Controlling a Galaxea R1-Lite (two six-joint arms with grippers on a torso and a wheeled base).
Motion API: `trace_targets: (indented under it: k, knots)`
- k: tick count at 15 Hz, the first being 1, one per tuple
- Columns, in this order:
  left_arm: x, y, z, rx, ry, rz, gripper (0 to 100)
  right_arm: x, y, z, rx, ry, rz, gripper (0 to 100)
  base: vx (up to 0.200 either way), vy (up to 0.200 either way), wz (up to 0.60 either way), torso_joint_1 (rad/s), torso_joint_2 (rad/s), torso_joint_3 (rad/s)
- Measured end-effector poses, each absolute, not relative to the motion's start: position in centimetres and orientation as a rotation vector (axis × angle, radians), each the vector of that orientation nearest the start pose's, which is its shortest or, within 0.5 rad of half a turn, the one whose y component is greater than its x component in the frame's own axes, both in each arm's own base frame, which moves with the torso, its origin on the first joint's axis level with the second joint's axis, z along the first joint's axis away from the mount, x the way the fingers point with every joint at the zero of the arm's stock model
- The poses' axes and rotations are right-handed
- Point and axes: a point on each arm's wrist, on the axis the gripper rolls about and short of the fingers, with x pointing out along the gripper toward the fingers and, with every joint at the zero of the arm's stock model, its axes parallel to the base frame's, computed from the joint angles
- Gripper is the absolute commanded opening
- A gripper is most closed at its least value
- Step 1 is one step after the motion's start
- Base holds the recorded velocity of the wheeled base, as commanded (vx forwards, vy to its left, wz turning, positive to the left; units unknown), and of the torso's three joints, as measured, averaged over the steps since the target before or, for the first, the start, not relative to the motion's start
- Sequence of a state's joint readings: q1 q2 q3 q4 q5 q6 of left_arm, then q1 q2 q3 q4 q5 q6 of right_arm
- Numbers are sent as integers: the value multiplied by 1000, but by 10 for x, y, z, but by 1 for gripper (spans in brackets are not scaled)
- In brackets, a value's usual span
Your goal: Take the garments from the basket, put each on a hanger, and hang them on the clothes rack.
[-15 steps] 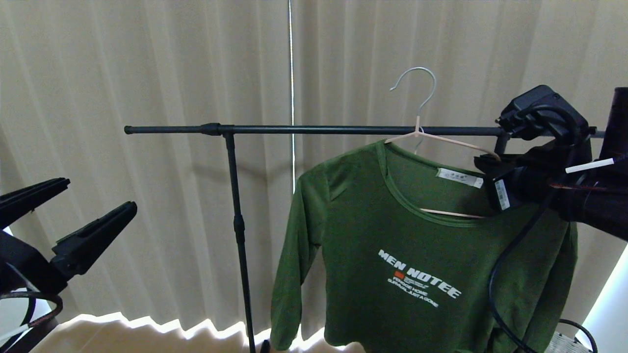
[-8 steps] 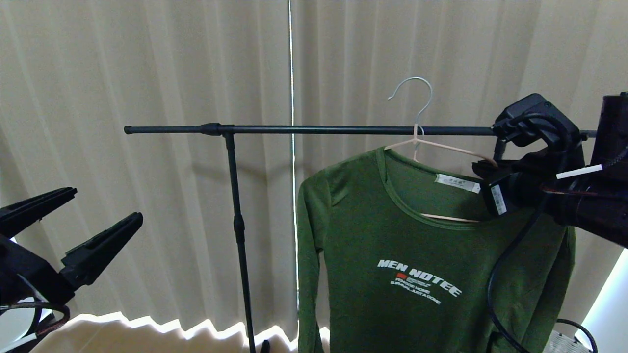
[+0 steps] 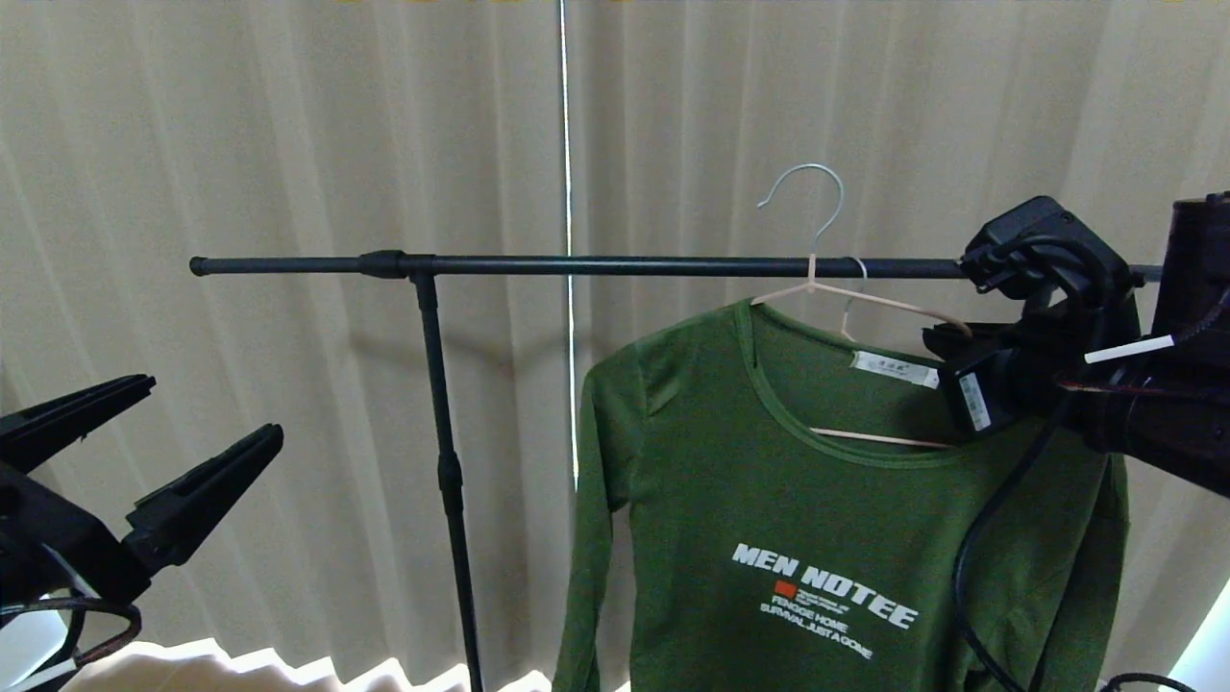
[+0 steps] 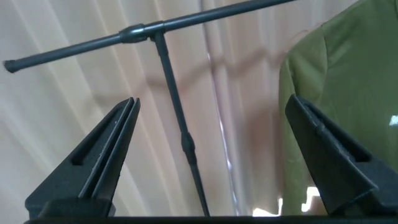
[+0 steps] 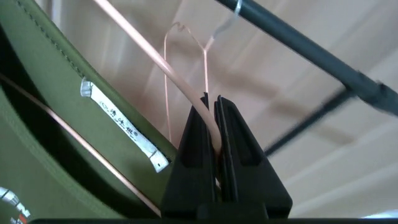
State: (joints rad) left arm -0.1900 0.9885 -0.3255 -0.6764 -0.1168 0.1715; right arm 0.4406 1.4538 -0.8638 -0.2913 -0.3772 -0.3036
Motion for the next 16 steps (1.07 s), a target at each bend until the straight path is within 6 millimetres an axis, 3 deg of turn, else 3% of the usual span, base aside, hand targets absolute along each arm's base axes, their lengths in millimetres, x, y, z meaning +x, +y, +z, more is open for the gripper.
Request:
trace_targets:
  k: [6, 14, 16]
  knots:
    - [119, -26, 205, 169, -47, -330, 100, 228, 99, 234, -418, 259, 104, 0, 0, 0, 0, 0, 0, 0]
    - [119, -26, 206, 168, -50, -326, 100, 229, 99, 235, -417, 256, 104, 0, 0, 200, 0, 2, 2, 2]
    - [119, -26, 205, 170, -48, -326, 100, 229, 99, 236, -416, 254, 102, 0, 0, 0, 0, 0, 0, 0]
